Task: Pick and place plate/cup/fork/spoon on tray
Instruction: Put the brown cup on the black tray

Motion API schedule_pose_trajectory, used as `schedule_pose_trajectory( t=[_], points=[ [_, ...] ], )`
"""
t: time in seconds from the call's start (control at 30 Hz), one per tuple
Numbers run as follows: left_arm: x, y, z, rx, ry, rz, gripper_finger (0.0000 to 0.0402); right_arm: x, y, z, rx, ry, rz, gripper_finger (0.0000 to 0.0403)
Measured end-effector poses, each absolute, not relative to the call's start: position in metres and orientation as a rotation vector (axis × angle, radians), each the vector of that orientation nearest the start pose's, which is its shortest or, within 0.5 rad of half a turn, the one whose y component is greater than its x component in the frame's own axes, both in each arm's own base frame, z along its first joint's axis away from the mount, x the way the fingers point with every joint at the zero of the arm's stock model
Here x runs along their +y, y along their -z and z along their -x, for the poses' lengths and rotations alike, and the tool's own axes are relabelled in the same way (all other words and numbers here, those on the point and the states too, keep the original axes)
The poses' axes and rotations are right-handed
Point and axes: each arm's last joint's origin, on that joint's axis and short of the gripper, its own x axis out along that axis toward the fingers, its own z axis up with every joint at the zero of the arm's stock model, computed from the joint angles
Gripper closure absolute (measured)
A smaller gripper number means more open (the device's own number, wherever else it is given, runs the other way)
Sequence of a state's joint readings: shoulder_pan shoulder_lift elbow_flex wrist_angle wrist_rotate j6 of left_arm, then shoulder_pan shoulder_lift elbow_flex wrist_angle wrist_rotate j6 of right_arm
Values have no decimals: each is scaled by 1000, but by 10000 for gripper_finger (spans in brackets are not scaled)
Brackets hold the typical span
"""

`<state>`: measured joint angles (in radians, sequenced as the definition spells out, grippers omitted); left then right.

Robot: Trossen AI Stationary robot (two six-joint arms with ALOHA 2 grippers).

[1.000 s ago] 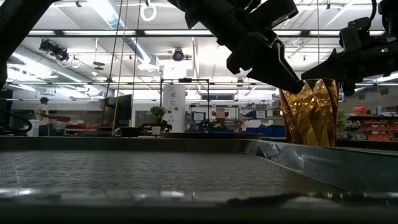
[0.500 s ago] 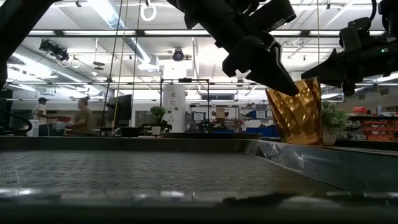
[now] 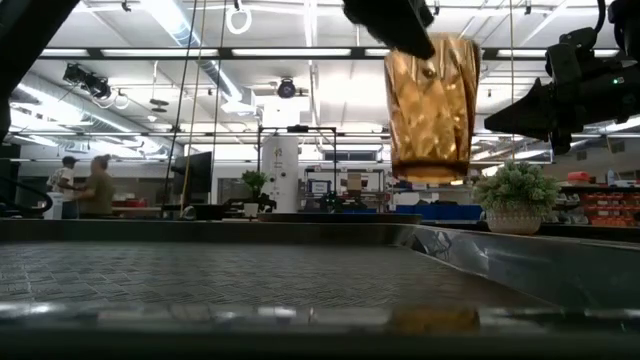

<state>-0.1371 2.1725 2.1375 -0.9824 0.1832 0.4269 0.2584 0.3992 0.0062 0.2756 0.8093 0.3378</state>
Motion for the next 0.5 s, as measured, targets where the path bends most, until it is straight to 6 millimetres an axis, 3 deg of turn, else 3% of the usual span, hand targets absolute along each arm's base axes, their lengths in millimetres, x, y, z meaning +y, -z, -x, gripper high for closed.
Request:
schedule_pose_trajectory(
  t=[0.17, 0.33, 0.5],
  points=[
    [-86, -276, -452, 1057, 507, -373, 384, 9, -157, -115, 8, 561, -268, 375],
    [-85, -254, -449, 1146, 419, -372, 384, 9, -157, -115, 9, 561, -268, 375],
    [-84, -246, -448, 1180, 359, -358, 383, 9, -157, -115, 8, 561, -268, 375]
  ],
)
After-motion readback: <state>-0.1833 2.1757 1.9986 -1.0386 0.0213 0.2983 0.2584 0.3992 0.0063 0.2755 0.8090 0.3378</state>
